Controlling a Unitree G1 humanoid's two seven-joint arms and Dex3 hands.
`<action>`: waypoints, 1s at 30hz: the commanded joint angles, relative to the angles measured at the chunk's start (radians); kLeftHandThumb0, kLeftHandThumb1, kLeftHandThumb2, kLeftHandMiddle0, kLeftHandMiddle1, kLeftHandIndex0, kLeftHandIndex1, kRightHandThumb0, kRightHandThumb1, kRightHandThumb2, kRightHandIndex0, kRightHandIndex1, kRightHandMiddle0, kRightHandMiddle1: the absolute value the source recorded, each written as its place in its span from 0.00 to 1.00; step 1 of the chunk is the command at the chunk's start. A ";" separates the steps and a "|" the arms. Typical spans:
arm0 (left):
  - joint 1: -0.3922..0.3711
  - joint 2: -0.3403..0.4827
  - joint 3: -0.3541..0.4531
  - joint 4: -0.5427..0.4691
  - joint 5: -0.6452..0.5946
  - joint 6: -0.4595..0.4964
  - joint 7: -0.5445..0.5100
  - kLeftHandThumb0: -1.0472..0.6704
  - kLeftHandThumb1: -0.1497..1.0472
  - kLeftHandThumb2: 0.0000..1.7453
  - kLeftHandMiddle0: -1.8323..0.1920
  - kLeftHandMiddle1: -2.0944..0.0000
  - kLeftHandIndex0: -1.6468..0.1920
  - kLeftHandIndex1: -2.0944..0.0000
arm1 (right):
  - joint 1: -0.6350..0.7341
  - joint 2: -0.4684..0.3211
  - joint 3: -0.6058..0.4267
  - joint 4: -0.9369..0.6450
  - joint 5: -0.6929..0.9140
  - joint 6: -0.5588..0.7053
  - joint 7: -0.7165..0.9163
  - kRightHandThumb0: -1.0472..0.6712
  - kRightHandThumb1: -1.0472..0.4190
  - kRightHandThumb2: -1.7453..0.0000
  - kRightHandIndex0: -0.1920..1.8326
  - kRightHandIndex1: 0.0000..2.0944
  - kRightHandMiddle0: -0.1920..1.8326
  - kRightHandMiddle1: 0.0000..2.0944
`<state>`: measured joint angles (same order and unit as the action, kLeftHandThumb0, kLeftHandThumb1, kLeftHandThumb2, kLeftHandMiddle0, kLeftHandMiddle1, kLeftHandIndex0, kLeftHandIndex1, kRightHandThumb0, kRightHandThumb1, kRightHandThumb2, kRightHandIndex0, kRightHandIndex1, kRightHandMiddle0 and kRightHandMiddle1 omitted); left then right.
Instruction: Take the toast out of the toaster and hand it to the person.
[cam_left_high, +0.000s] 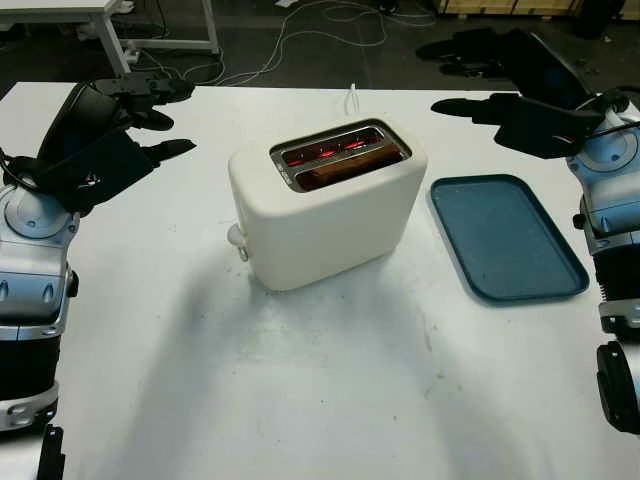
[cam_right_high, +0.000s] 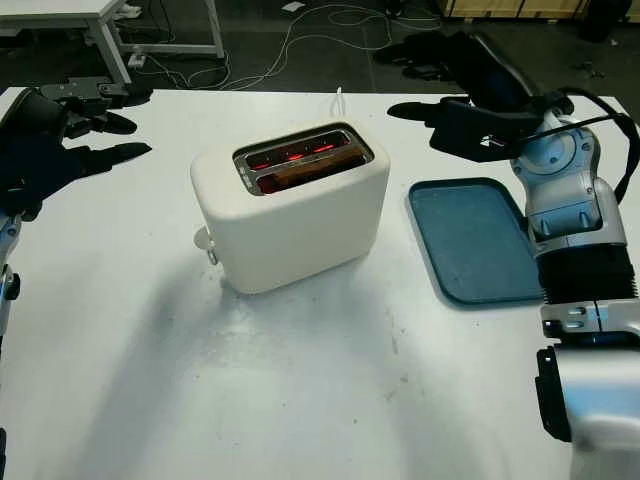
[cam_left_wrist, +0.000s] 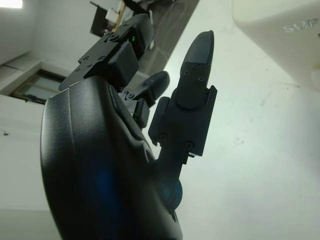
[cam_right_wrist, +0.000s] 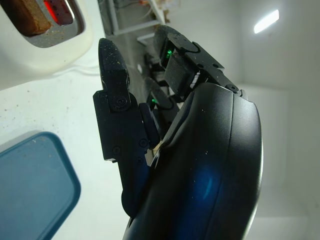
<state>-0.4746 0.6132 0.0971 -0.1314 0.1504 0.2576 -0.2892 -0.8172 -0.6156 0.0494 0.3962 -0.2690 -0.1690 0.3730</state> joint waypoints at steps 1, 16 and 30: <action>-0.004 -0.004 -0.003 -0.016 0.003 0.016 -0.005 0.32 0.86 0.00 0.70 0.63 0.54 0.95 | 0.010 -0.007 -0.001 -0.015 0.000 0.013 0.003 0.37 0.09 0.94 0.39 0.03 0.39 0.00; -0.008 -0.016 -0.007 -0.023 0.000 0.019 -0.005 0.32 0.87 0.00 0.71 0.61 0.54 0.95 | 0.023 0.002 -0.004 -0.014 0.018 -0.021 0.014 0.37 0.09 0.93 0.41 0.03 0.39 0.00; -0.018 -0.021 -0.009 -0.021 -0.001 0.020 -0.005 0.32 0.86 0.00 0.72 0.58 0.54 0.95 | 0.038 -0.003 0.001 -0.038 0.011 -0.010 0.017 0.40 0.09 0.93 0.45 0.04 0.40 0.00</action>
<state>-0.4748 0.5927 0.0924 -0.1452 0.1429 0.2843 -0.2924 -0.7872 -0.6154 0.0495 0.3748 -0.2589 -0.1804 0.3875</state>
